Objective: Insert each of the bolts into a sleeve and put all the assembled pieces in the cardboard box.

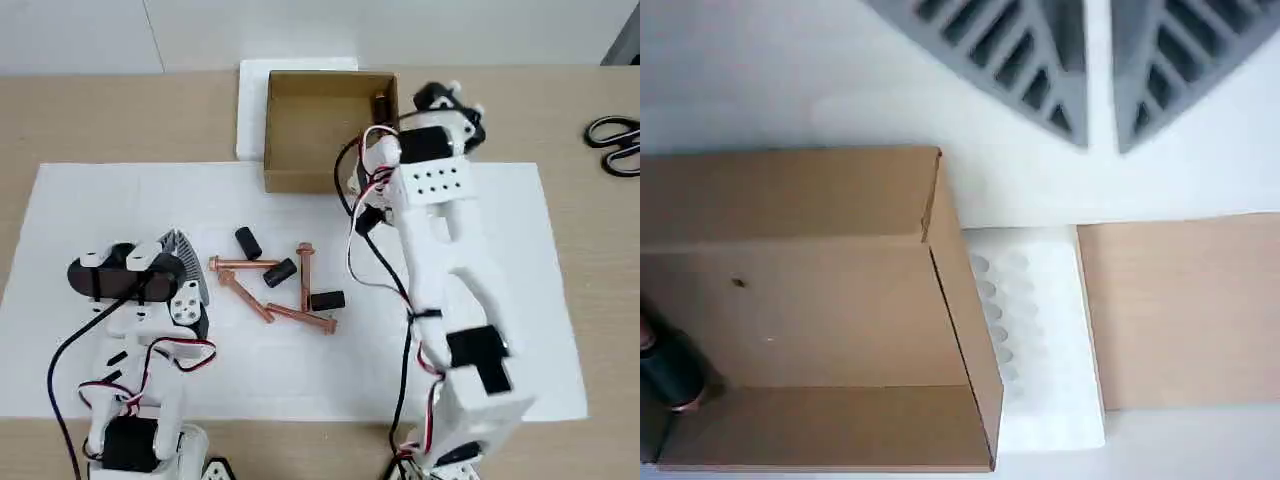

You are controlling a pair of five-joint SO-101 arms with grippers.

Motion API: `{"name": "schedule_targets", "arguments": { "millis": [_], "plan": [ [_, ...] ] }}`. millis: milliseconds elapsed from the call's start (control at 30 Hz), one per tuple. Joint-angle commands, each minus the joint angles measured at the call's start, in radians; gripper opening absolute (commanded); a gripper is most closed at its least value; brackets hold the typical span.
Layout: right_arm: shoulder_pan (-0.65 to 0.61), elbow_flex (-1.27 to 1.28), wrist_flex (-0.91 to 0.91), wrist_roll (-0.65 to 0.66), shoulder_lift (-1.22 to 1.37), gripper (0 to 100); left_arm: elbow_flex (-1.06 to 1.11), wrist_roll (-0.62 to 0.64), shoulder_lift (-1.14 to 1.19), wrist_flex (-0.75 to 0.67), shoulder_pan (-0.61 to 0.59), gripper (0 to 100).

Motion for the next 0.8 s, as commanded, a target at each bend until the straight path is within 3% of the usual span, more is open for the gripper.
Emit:
{"name": "schedule_targets", "arguments": {
  "millis": [0, 200, 333, 500, 767],
  "plan": [
    [-0.022, -0.035, 0.082, 0.166, -0.073, 0.4, -0.047, 0.000, -0.011, -0.003, 0.000, 1],
    [-0.070, -0.035, 0.156, 0.588, -0.064, 0.4, -0.047, 0.000, -0.011, -0.003, 0.000, 1],
    [-0.062, -0.034, 0.140, 0.749, -0.018, 0.4, -0.047, 0.000, -0.011, -0.003, 0.000, 1],
    [-0.059, -0.037, 0.110, 0.832, 0.156, 0.4, -0.047, 0.000, -0.011, -0.003, 0.000, 1],
    [-0.064, -0.040, -0.096, 0.842, 0.272, 0.4, -0.047, 0.000, -0.012, -0.003, 0.000, 1]
  ]
}}
